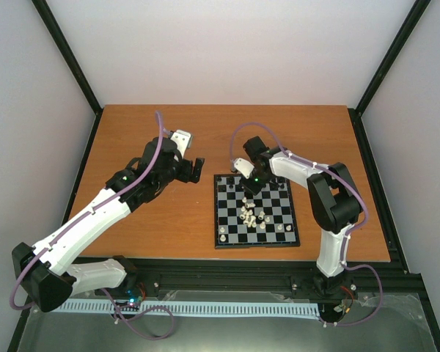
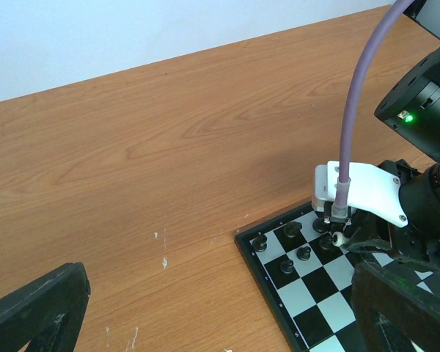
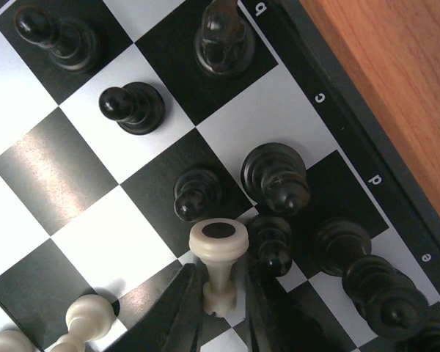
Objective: Set up the chess pieces on the board
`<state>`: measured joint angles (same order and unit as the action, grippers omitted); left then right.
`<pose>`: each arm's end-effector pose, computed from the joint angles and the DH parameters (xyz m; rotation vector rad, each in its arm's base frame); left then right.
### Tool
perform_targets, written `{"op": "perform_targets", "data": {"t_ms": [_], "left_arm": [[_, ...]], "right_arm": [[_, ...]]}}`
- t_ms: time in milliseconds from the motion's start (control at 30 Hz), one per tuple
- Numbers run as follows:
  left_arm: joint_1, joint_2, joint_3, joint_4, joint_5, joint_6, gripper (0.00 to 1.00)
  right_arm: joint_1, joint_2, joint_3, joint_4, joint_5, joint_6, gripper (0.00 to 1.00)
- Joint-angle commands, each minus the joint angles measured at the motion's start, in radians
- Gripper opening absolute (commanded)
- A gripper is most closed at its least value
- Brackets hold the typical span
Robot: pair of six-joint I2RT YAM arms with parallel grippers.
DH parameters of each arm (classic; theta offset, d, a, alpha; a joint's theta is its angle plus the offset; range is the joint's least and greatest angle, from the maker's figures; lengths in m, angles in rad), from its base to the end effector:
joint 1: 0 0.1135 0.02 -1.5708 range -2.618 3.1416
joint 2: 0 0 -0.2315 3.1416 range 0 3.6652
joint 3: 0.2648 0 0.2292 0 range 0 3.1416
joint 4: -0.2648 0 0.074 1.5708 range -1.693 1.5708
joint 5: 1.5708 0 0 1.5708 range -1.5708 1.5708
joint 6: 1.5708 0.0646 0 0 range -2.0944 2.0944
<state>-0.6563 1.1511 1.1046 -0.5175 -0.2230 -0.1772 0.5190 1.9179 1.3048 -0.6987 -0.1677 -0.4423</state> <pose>0.2188 -0.1505 0.3013 0.3771 2.0962 -0.2563 0.2981 0.1827 0.1199 -1.3588 2.5379 0.2561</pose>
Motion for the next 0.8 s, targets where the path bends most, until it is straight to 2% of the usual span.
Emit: {"op": "perform_targets", "data": {"t_ms": [0,233,567,767], "left_arm": [[0.007,-0.002,0.045,-0.003,0.009,0.018,1.00],[0.007,0.001,0.043,-0.003,0.012,0.018,1.00],[0.007,0.002,0.043,-0.003,0.016,0.016,1.00],[0.007,0.007,0.046,-0.004,0.025,0.013,1.00]], "right_arm": [[0.012,0.014,0.001,-0.001,0.002,0.012,0.12],[0.012,-0.030,-0.038,-0.029,-0.018,-0.001,0.10],[0.007,-0.201,-0.160,-0.099,-0.028,-0.039,0.10],[0.007,-0.283,-0.160,-0.240,0.107,-0.149,0.10]]}}
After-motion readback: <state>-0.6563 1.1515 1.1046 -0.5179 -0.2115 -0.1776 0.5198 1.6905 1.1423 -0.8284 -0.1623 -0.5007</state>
